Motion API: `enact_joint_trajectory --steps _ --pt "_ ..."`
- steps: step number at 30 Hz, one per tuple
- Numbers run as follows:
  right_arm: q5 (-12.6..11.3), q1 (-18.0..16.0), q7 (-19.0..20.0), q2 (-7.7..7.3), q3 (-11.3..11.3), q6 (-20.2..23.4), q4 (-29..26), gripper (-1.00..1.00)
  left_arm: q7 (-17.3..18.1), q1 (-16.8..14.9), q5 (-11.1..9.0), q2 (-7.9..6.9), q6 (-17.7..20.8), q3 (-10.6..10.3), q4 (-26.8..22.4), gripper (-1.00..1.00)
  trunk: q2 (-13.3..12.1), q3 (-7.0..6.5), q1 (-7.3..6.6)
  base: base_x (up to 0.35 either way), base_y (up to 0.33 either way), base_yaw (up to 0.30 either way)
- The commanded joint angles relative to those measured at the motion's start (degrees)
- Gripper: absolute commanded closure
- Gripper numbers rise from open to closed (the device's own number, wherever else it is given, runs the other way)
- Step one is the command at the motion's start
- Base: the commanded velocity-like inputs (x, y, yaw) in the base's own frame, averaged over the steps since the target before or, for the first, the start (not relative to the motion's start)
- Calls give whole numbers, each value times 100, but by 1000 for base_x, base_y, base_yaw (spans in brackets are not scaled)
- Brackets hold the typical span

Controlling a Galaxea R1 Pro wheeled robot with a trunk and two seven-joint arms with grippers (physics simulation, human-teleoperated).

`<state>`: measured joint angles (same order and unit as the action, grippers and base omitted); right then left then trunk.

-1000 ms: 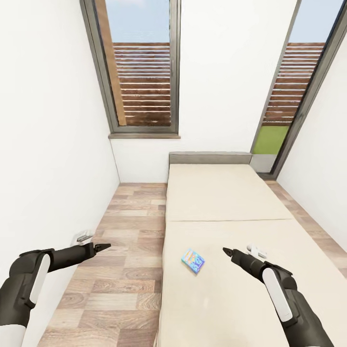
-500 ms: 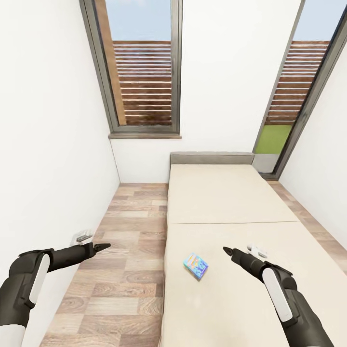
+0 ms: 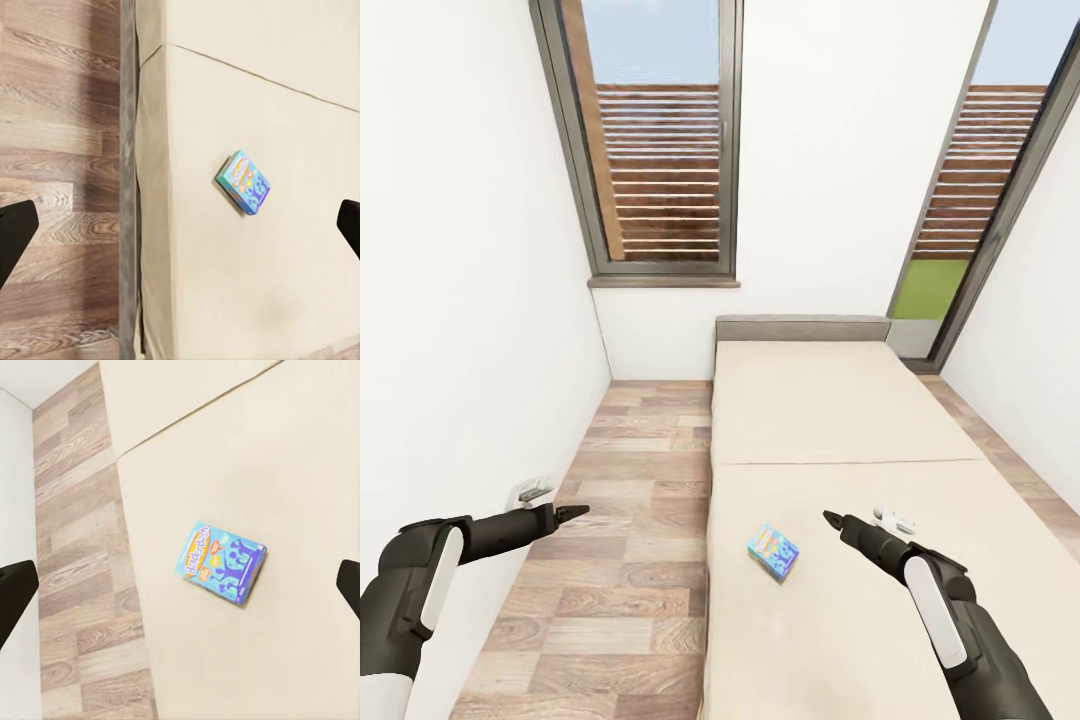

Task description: Put all the toys in the child's room - the three board games (two on the bed and one on the table), the two jigsaw puzzles on the table, and the tennis ball on the table - inside the toy box on the table in the child's room.

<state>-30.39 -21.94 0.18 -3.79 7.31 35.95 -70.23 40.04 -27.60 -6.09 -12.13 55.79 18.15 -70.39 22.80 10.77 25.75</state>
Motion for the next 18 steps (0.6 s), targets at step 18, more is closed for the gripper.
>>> enact_joint_trajectory --steps 18 --pt "-20 -4 1 7 15 28 19 -100 0 -6 -74 8 46 -3 -1 -100 12 12 3 0 1 0"
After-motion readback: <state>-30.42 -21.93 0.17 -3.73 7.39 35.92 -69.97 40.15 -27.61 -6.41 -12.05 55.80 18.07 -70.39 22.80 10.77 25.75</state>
